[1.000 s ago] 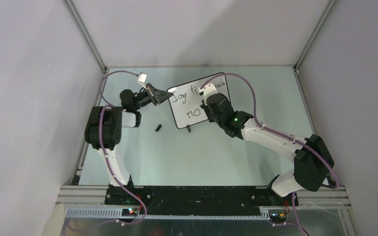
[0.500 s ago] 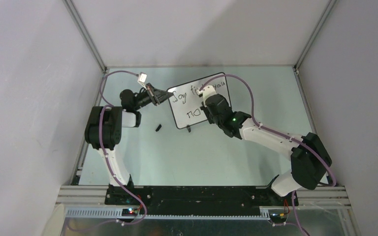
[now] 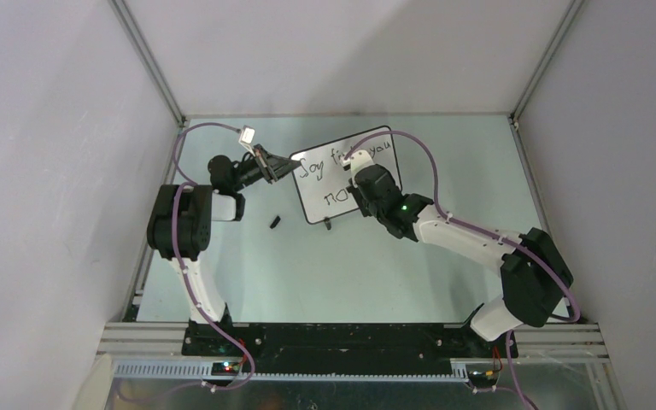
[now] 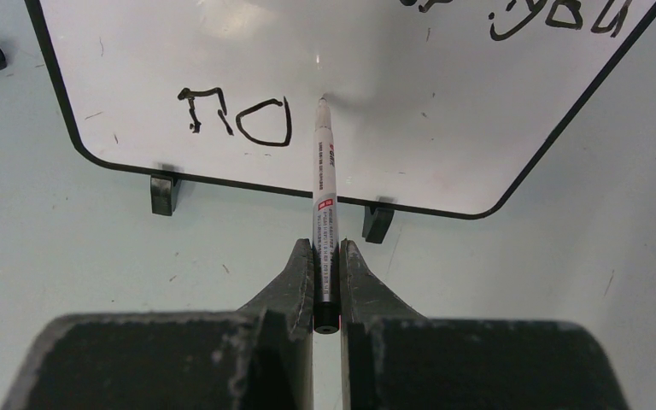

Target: Write a sentence on the whiteboard

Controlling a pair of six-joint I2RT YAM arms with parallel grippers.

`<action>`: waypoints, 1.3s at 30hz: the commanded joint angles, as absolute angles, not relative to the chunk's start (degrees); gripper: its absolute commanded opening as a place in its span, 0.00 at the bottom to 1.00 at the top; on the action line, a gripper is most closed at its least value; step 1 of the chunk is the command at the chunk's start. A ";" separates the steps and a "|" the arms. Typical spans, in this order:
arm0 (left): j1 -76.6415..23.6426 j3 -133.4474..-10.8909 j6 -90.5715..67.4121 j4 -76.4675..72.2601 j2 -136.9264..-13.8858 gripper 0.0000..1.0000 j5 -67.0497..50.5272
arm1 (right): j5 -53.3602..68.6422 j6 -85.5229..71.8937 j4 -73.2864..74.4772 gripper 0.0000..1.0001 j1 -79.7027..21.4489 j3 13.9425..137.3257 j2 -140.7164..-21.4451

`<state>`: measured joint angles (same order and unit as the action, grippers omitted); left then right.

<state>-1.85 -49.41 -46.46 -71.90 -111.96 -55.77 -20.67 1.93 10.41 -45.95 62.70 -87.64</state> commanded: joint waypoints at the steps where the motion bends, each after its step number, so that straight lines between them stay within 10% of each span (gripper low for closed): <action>1: -1.58 -49.20 -44.03 -73.93 -110.29 0.00 -57.18 | -20.64 1.97 8.14 0.00 -45.43 62.93 -88.19; 39: -1.58 -49.04 -44.03 -74.04 -110.13 0.00 -57.17 | -22.60 2.61 14.26 0.00 -46.05 63.62 -90.24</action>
<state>-1.83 -49.41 -46.44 -71.88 -111.96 -55.70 -21.43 2.59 13.41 -45.89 63.35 -89.95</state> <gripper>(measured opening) 0.034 0.090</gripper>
